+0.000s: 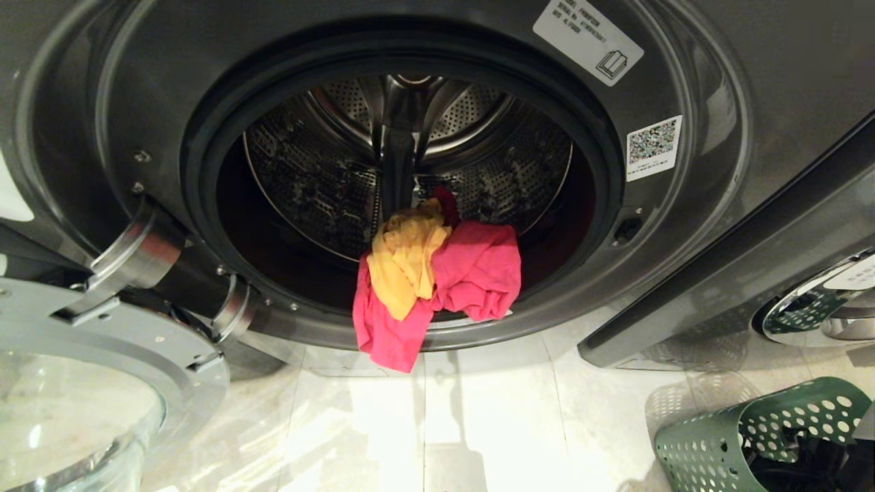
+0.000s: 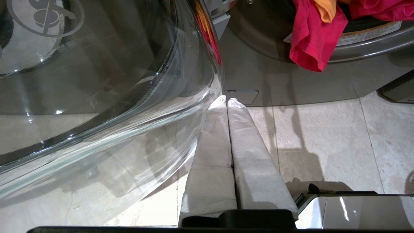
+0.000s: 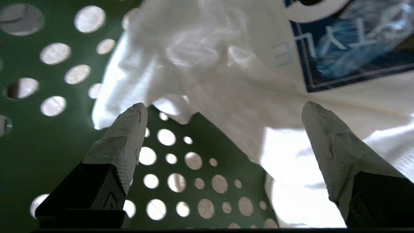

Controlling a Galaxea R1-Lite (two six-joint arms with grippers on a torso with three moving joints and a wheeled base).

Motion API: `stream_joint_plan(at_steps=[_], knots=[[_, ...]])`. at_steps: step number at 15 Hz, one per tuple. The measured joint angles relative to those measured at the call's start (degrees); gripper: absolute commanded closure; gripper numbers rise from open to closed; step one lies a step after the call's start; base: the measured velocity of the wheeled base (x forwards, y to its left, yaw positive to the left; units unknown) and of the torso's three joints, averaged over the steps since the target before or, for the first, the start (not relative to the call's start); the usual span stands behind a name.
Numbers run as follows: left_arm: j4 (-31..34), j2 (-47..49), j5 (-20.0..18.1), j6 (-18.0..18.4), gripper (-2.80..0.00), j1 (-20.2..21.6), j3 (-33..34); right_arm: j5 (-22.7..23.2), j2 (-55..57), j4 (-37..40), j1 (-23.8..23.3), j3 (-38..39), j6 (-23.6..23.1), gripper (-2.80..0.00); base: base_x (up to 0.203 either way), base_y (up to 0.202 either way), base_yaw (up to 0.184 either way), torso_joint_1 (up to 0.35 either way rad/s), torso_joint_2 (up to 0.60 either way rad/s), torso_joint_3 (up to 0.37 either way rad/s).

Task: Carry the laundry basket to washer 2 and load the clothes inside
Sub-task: Place the clothes into the washing machine

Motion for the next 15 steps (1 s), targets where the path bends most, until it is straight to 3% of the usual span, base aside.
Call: stream_joint_plan(at_steps=[5, 9, 15], knots=[[0.0, 0.0, 0.0, 0.0, 0.00, 0.0, 0.0, 2.4, 0.5, -1.9, 1.7, -1.6, 2.6, -2.80, 0.000, 0.000, 0.000, 0.000, 0.00, 0.000], [0.0, 0.0, 0.0, 0.0, 0.00, 0.0, 0.0, 1.7, 1.8, -4.5, 5.3, -3.7, 6.3, -2.80, 0.000, 0.000, 0.000, 0.000, 0.00, 0.000], [0.0, 0.0, 0.0, 0.0, 0.00, 0.0, 0.0, -0.2, 3.2, -5.7, 8.0, -3.8, 6.6, -2.80, 0.000, 0.000, 0.000, 0.000, 0.00, 0.000]])
